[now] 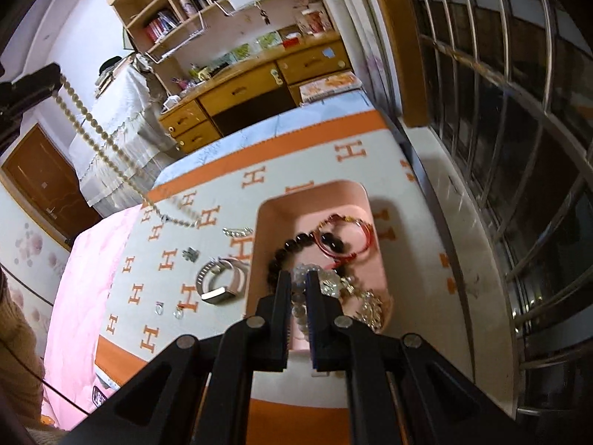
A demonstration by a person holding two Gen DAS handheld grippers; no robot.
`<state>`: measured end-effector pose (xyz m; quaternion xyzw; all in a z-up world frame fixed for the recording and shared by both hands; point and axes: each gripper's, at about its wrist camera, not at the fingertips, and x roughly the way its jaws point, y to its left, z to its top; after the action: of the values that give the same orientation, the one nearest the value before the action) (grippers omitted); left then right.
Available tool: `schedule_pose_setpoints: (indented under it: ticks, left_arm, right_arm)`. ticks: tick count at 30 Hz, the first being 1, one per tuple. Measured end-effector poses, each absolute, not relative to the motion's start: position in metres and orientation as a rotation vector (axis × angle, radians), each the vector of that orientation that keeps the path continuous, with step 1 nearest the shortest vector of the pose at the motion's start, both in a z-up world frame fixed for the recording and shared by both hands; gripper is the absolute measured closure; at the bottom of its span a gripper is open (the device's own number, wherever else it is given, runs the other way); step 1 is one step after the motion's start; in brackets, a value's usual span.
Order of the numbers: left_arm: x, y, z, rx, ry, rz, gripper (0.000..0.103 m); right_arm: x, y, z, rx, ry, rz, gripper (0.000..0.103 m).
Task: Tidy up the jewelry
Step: 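Lift both pearl strands and lower them into the pink tray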
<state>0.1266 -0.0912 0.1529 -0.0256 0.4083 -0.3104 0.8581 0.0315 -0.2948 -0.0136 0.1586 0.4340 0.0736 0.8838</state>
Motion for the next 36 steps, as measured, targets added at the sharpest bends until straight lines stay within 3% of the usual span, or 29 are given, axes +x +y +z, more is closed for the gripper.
schedule_pose_setpoints:
  ticks: [13,28,36]
  left_arm:
    - [0.115,-0.151,0.065,0.058,1.044,-0.757,0.1]
    - [0.086,-0.14,0.09,0.087,0.974,-0.812,0.1]
    - [0.089,-0.144,0.065,0.115,1.02,-0.779,0.1]
  right_arm:
    - [0.026,-0.3,-0.011,0.337,0.88,0.144,0.096]
    - [0.025,-0.292,-0.003,0.321,0.852,0.152,0.096]
    - [0.025,-0.287,-0.003,0.31,0.855,0.162,0.096]
